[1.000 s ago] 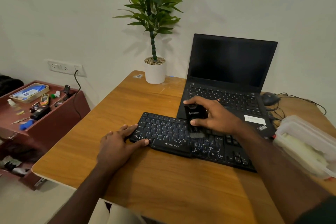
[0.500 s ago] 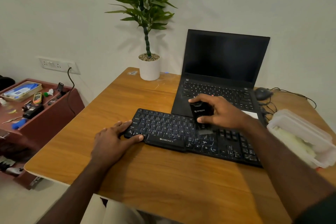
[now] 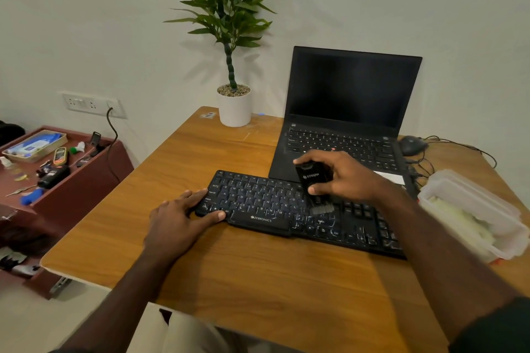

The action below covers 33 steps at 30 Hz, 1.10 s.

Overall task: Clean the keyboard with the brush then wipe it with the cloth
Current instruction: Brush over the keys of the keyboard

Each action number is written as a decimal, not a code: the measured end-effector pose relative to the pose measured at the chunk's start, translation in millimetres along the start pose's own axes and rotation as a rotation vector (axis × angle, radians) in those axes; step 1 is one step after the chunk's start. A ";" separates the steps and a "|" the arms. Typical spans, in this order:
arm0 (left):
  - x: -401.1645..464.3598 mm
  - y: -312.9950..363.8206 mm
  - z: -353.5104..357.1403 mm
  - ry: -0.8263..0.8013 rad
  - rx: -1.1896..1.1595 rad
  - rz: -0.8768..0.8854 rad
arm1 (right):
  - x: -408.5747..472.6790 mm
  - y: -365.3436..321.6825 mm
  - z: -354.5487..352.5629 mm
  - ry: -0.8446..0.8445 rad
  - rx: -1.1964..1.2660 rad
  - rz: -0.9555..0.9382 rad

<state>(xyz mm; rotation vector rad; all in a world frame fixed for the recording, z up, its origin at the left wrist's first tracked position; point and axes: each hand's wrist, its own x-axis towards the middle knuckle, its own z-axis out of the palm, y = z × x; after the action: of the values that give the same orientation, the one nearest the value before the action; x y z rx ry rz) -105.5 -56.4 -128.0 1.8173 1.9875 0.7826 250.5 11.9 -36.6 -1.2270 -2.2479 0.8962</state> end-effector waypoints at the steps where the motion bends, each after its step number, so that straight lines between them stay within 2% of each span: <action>1: 0.0 0.2 -0.1 0.003 0.002 0.002 | 3.8 -2.7 5.9 0.050 0.046 -0.015; 4: -0.3 0.9 0.1 0.007 0.011 0.008 | 18.1 -12.2 33.6 0.202 0.136 -0.082; 6: 0.5 -0.7 0.5 0.010 0.009 0.010 | 26.5 -17.6 49.7 0.228 0.156 -0.113; 9: 2.3 -3.0 1.9 0.007 0.006 0.004 | 26.2 -18.7 57.2 0.189 0.125 -0.127; 14: 4.2 -6.0 2.5 0.006 0.014 -0.005 | 9.1 -3.8 24.9 0.075 0.026 -0.064; 21: -0.3 -1.5 4.6 0.044 0.086 0.061 | 1.7 -0.4 28.9 0.198 0.151 -0.076; 24: 1.8 -2.6 0.8 0.021 0.079 0.029 | -0.3 3.0 32.6 0.172 0.137 -0.071; 29: -0.6 15.7 -5.1 0.008 0.030 0.017 | -24.3 17.0 -4.7 0.078 -0.008 -0.013; 31: -3.3 22.7 -4.0 0.061 0.048 0.022 | -32.6 19.4 -18.1 0.070 -0.024 -0.006; 33: -8.7 34.0 4.8 0.173 0.107 0.100 | -35.7 18.5 -21.3 0.120 0.041 -0.006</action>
<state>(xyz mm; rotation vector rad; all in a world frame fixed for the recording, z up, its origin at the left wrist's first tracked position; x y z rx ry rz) -74.4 -63.1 -112.6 1.9841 2.0952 0.9077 293.1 -4.0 -36.9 -1.2222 -2.1279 0.8393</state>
